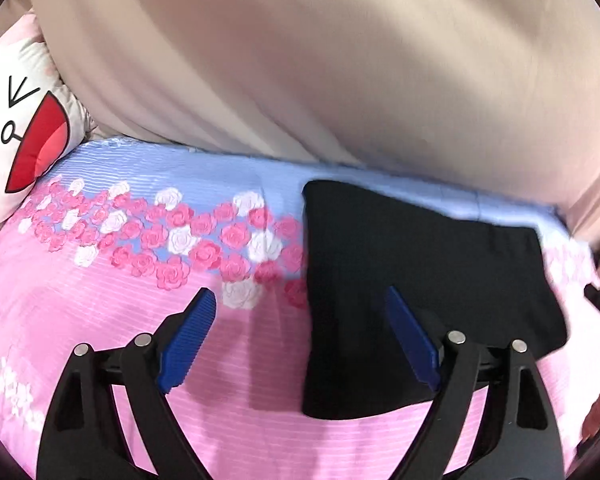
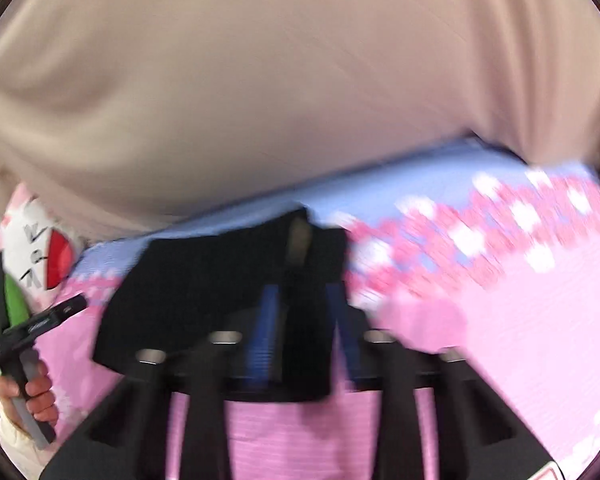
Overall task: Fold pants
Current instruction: 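Lower the folded pants onto the bed and open both tools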
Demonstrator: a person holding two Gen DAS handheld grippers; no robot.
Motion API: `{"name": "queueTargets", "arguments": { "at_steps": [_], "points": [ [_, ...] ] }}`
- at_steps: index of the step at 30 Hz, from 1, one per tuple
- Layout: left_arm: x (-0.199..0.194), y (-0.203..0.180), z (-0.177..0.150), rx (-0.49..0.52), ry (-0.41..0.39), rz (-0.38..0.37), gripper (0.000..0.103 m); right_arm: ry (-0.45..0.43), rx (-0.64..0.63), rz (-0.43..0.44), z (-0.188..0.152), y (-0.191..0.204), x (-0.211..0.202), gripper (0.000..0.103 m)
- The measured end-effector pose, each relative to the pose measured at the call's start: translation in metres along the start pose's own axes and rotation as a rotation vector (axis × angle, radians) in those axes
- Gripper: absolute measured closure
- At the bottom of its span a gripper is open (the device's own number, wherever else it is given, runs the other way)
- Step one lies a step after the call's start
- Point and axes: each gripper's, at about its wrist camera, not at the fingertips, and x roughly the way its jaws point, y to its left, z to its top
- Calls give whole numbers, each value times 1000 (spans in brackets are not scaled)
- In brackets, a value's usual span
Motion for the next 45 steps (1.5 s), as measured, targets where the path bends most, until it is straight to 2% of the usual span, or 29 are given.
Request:
{"name": "queueTargets", "arguments": {
  "at_steps": [2,3,5,6,7,8,10,13,15,16,18,19,21,23,24,25,27,29,32,34,36,38,43,45],
  "points": [
    [0,-18,5,-2,16,-50,18,28,-83,34,7,31,20,90],
    [5,-28,1,6,29,-53,16,50,-110,19,7,38,30,90],
    [27,-51,-14,65,82,-24,15,123,-162,-59,-5,45,68,94],
    [46,-60,-24,114,119,20,15,151,-164,-100,-10,37,83,97],
    [56,-65,-31,136,151,44,14,153,-147,-103,-15,27,91,99],
    [67,-64,-35,127,162,29,13,133,-93,-64,-15,16,85,99],
    [59,-53,-35,67,141,10,13,135,-27,-61,-11,11,70,96],
    [43,-56,-33,92,84,73,14,93,-111,-25,-16,32,48,93],
    [35,-62,-37,110,72,81,14,144,-176,-88,-29,36,64,96],
    [34,-63,-38,114,77,78,14,165,-170,-119,-35,29,73,100],
    [26,-68,-44,131,86,78,14,139,-85,-88,-36,21,62,100],
    [21,-69,-48,143,79,86,14,128,-66,-78,-34,25,53,95],
    [10,-70,-56,158,57,118,14,75,-97,-45,-33,42,32,92],
    [8,-71,-57,162,49,114,13,95,-145,-71,-41,42,36,92],
    [7,-72,-57,155,51,119,13,128,-155,-98,-46,37,49,93],
    [6,-71,-57,149,55,119,13,162,-157,-130,-52,34,61,102],
    [5,-68,-57,140,56,129,13,140,-127,-114,-50,29,57,103],
    [1,-64,-58,141,44,144,13,126,-91,-100,-45,36,41,96],
    [-6,-61,-59,139,30,168,13,93,-164,-100,-44,57,24,94],
    [-10,-58,-61,134,30,188,13,111,-159,-133,-49,53,28,92],
    [-17,-57,-65,143,28,200,13,124,-107,-129,-55,45,20,91],
    [-24,-56,-70,149,17,217,12,113,-74,-113,-60,40,7,78],
    [-45,-57,-86,160,-12,247,11,94,-90,-155,-80,55,-32,75],
    [-53,-57,-92,155,-8,236,10,84,-96,-183,-91,61,-43,65]
  ]
}}
